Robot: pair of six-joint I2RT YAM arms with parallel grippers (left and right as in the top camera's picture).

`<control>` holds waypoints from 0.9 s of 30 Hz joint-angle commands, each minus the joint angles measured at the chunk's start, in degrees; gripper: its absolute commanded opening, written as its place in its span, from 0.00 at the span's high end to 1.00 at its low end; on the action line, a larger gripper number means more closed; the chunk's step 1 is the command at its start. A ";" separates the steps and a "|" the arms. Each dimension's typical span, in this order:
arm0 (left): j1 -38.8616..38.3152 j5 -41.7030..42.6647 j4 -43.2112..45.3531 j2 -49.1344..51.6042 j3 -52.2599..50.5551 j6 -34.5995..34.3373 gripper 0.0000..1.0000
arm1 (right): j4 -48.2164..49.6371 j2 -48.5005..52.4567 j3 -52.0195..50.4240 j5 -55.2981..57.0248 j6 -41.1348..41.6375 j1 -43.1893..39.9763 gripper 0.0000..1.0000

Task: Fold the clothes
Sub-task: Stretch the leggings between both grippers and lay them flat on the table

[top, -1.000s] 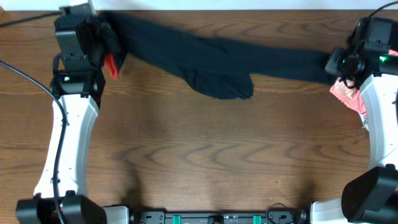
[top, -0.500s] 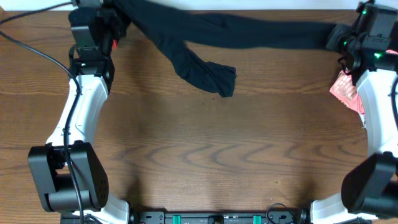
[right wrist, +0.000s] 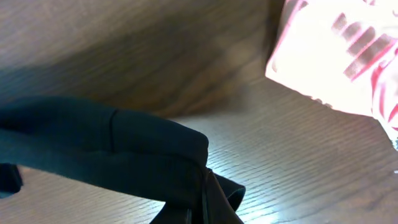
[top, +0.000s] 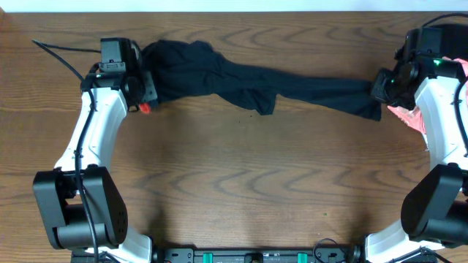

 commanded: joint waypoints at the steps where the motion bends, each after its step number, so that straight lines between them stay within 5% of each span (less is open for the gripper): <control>1: 0.63 -0.55 -2.16 -2.16 0.76 -0.04 0.94 | 0.52 -1.33 0.46 -0.22 -0.76 -1.62 0.99; 5: 1.62 -1.33 -4.87 -2.16 0.76 -0.04 0.94 | 1.03 -1.79 0.55 -8.72 -6.99 -3.69 0.99; 15: 7.78 -7.13 -10.21 -2.14 0.76 -0.74 0.94 | -1.20 -7.63 0.57 -12.09 -6.05 -12.74 0.99; 27: 10.43 -7.13 -21.81 -2.14 0.74 -1.38 0.89 | -20.35 -7.96 -3.17 -4.83 -6.12 -14.34 0.99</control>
